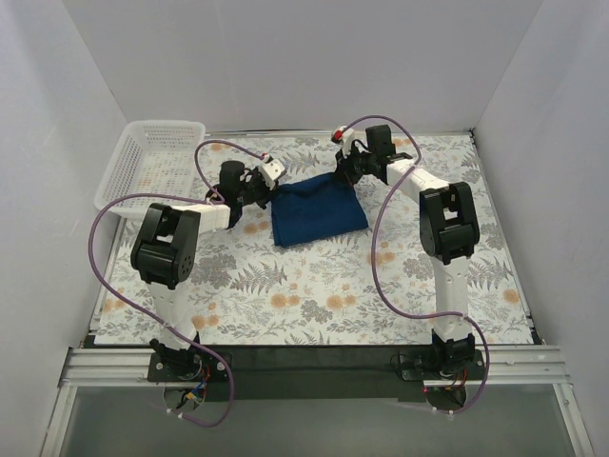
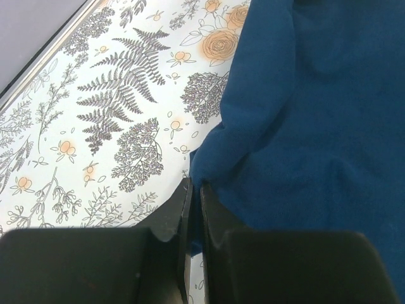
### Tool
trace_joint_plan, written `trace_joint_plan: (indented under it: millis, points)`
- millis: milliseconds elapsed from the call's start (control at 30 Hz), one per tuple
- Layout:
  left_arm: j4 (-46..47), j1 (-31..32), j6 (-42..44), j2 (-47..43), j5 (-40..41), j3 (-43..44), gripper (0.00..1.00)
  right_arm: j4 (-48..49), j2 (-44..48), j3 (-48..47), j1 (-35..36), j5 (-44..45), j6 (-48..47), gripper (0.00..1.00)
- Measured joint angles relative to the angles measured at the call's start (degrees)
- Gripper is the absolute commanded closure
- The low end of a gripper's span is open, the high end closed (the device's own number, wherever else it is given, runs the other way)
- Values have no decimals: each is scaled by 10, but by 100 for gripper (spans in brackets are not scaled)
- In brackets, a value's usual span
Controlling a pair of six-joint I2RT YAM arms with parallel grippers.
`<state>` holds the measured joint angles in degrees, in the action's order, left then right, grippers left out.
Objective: Fold and stack the t-shirts
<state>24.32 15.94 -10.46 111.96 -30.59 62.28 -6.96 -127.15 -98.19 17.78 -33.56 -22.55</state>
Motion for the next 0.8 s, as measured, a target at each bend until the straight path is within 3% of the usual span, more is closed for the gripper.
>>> trace_joint_plan:
  millis: [100, 167, 200, 233, 267, 300, 333, 400, 433, 467, 633, 800]
  points:
    - [-4, 0, 2, 2, 2, 0, 100, 3, -3, -4, 3, 5, 3, 99]
    - [-5, 0, 2, 3, 3, 1, 100, 4, -7, -7, 4, 10, 7, 92]
    - [-5, 0, 1, 3, 7, 1, 100, 5, -8, -7, 4, 13, 10, 87]
    - [-5, 0, 1, 3, 10, 2, 96, 5, -9, -9, 5, 18, 14, 70]
    - [-6, 0, 0, 3, 13, 3, 87, 4, -10, -10, 6, 24, 20, 63]
    - [-6, 0, -2, 4, 17, 5, 68, 6, -11, -14, 6, 31, 24, 58]
    - [-5, 0, -5, 4, 22, 6, 61, 8, -12, -17, 7, 38, 28, 48]
    - [-5, 0, -20, 5, 39, 13, 44, 13, -12, -22, 7, 62, 42, 41]
    - [-6, 0, -32, 5, 52, 19, 20, 19, -12, -24, 7, 79, 50, 39]
    - [-7, 0, -40, 5, 64, 26, 13, 25, -12, -24, 8, 100, 60, 39]
    - [-12, 0, -97, -3, 129, 68, 11, 44, -2, -16, 8, 171, 89, 52]
    - [-38, 0, -163, -66, 150, 54, 16, 50, 49, 29, 3, 102, 87, 61]
